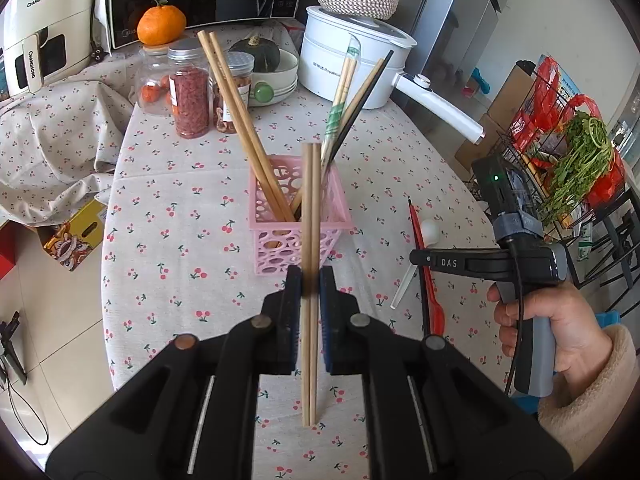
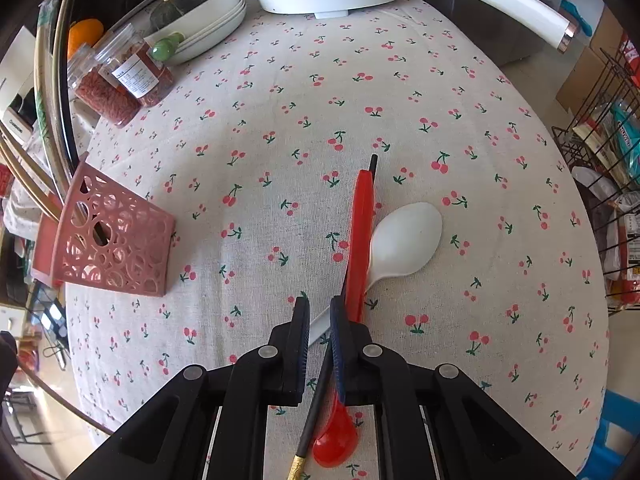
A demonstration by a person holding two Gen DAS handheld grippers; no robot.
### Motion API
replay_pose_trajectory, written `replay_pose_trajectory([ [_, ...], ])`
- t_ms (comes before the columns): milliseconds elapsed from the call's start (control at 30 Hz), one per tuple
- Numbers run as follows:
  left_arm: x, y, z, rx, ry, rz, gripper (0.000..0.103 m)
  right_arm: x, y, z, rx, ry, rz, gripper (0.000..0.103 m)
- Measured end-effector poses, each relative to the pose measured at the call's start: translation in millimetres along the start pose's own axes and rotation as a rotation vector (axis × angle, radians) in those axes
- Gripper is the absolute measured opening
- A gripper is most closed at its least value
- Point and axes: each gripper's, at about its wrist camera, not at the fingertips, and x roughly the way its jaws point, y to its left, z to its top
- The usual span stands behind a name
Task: Organize utensils
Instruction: 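Grasp the black chopstick with the right tool while the left tool lifts its chopstick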
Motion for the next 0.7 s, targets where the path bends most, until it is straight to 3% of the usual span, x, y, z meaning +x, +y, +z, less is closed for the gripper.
replay_pose_trajectory([
  [267,2.9,1.3,-0.1,-0.001,0.007,0.005,0.01,-1.7,-0.8,-7.5,-0.023,0.015,-0.036,0.011],
  [467,5.5,0.0,0.5,0.007,0.012,0.004,0.01,4.3,7.2,-5.4,-0.029,0.023,0.075,0.012],
  [700,6.4,1.0,-1.3,0.006,0.017,0.005,0.01,15.1,19.0,6.1,-0.058,-0.002,0.066,0.013],
])
